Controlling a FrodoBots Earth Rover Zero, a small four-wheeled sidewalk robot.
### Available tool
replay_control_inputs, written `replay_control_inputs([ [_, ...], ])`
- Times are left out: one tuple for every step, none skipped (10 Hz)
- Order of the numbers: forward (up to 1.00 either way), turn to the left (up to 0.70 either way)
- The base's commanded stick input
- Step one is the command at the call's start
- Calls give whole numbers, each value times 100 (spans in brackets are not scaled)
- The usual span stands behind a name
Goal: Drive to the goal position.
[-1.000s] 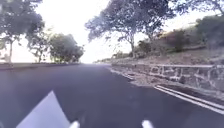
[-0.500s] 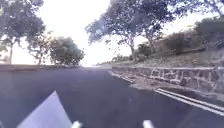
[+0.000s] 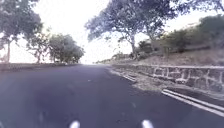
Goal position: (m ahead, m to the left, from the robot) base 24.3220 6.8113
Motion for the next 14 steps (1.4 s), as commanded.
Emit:
replay_control_inputs([
  [70,0],
  [70,0],
  [70,0],
  [70,0],
  [70,0],
  [70,0],
  [70,0],
  [70,0],
  [70,0],
  [70,0],
  [70,0],
  [70,0],
  [70,0],
  [70,0],
])
